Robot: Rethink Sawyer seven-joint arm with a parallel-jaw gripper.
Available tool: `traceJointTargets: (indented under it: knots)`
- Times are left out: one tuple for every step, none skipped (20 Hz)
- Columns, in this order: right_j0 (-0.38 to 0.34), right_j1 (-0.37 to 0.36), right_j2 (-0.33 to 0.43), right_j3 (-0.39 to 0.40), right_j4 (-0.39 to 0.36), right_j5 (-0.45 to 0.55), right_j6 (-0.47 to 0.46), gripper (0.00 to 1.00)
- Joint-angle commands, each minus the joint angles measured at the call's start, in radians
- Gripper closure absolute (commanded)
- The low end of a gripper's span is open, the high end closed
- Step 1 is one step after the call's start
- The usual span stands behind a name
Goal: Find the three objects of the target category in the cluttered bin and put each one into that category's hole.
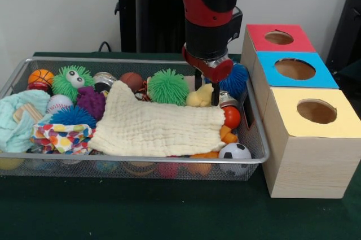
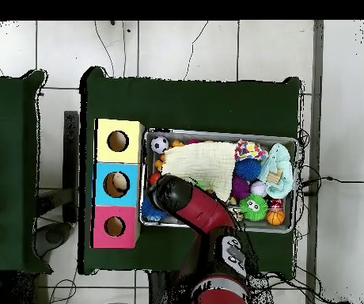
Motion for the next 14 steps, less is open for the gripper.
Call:
traceJointTargets:
  knots:
    - [0.015, 0.089, 0.007, -0.034, -0.042, 0.203, 0.143, 0.0]
    - [0.01, 0.095, 0.012, -0.029, -0.04, 0.183, 0.137, 0.0]
    - [0.006, 0.104, 0.017, -0.03, -0.035, 0.161, 0.134, 0.0]
    - [-0.005, 0.114, 0.028, -0.027, -0.03, 0.128, 0.127, 0.0]
    - [-0.009, 0.121, 0.033, -0.029, -0.027, 0.107, 0.124, 0.0]
    - [-0.022, 0.133, 0.049, -0.028, -0.019, 0.059, 0.119, 0.0]
    - [-0.024, 0.139, 0.053, -0.031, -0.017, 0.038, 0.119, 0.0]
    - [-0.034, 0.148, 0.067, -0.027, -0.015, -0.01, 0.115, 0.0]
    - [-0.049, 0.155, 0.089, -0.02, -0.015, -0.065, 0.115, 0.0]
    - [-0.064, 0.161, 0.11, -0.013, -0.015, -0.121, 0.114, 0.0]
    - [-0.089, 0.166, 0.144, -0.002, -0.029, -0.211, 0.115, 0.0]
    - [-0.1, 0.172, 0.158, 0.002, -0.038, -0.246, 0.119, 0.0]
    - [-0.11, 0.178, 0.173, 0.006, -0.047, -0.282, 0.124, 0.0]
    - [-0.109, 0.185, 0.17, -0.001, -0.055, -0.29, 0.121, 0.0]
